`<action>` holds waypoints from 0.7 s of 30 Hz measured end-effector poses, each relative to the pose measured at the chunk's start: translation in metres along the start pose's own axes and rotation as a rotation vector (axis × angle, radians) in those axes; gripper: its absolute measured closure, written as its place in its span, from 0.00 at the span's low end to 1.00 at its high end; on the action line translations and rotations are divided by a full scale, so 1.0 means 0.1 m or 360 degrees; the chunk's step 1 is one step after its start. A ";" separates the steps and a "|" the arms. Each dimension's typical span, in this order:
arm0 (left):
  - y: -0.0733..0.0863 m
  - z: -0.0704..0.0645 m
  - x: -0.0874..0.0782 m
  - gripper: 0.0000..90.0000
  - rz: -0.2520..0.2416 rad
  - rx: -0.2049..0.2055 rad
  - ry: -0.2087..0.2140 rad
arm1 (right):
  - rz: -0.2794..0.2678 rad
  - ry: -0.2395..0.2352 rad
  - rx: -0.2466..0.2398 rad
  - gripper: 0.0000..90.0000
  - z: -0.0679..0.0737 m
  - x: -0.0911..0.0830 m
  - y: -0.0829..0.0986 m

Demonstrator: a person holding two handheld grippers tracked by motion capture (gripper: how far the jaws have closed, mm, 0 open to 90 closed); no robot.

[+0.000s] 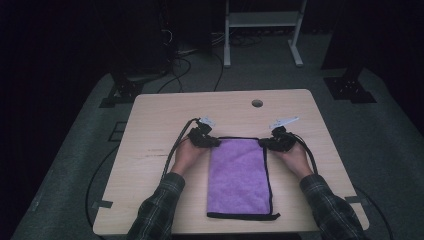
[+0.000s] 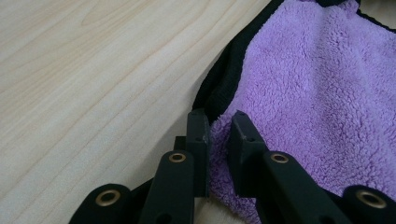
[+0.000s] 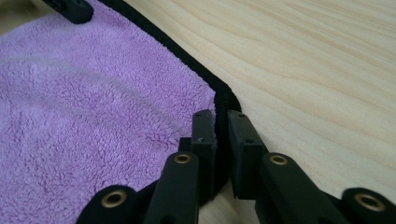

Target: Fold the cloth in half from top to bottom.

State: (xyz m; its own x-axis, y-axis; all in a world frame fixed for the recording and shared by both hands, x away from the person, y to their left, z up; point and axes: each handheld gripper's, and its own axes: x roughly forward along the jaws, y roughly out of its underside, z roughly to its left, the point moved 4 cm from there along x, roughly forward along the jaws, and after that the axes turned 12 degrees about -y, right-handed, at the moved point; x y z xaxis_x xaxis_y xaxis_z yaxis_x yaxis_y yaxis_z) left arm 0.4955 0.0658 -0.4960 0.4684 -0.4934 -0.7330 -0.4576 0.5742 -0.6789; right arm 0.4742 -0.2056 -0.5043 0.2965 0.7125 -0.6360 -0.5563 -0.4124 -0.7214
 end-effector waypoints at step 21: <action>-0.34 0.33 -0.46 0.90 -0.0306 -0.0060 -0.0142 | -0.0259 0.0078 -0.0115 0.93 -0.05 -0.17 -0.64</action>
State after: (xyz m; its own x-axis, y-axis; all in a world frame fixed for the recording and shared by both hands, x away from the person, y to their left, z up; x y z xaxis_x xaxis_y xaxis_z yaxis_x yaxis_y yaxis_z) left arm 0.5143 0.0904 -0.4376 0.6141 -0.5305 -0.5844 -0.3807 0.4495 -0.8081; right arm 0.5085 -0.1941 -0.4483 0.4162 0.7454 -0.5208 -0.4415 -0.3350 -0.8324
